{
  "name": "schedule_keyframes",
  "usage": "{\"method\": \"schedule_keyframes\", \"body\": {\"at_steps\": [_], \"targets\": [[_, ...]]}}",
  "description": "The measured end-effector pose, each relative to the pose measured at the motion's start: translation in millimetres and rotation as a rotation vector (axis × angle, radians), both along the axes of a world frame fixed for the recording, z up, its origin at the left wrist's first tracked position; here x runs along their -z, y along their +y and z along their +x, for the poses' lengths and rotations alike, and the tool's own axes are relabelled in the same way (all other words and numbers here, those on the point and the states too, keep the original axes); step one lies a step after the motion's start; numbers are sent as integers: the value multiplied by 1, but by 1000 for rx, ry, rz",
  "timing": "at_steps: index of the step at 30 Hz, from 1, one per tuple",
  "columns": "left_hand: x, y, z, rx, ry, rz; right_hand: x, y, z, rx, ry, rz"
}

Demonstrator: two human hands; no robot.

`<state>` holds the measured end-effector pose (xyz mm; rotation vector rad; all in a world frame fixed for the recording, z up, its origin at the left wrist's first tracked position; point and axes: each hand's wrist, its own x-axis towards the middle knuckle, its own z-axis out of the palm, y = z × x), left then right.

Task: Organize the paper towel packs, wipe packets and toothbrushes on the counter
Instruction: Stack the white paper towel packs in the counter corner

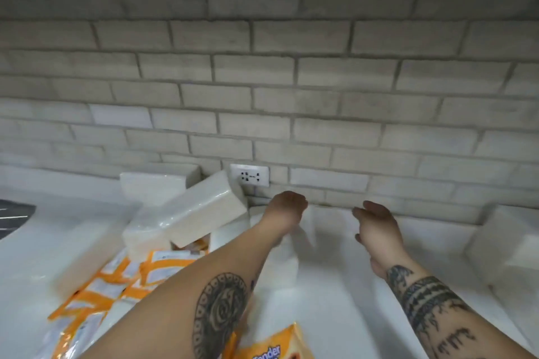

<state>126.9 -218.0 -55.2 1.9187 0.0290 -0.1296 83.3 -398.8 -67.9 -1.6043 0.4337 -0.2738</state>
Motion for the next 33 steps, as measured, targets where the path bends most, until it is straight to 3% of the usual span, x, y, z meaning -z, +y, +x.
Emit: {"method": "schedule_keyframes", "body": {"at_steps": [9, 13, 15, 20, 24, 33], "targets": [[14, 224, -38, -247, -90, 80, 15, 194, -8, -303, 4, 23], [37, 300, -56, -330, -29, 120, 30, 255, -20, -423, 64, -26], [47, 332, -69, -260, 94, 163, 38, 283, -28, -536, 141, -143], [72, 365, -106, 277, 567, 485, 54, 327, -53, -917, 612, -501], [87, 363, -123, 377, 658, 338, 67, 344, -68, -871, 810, -235], [48, 349, -100, 342, 426, 224, 9, 338, -67, -661, 513, -335]]}}
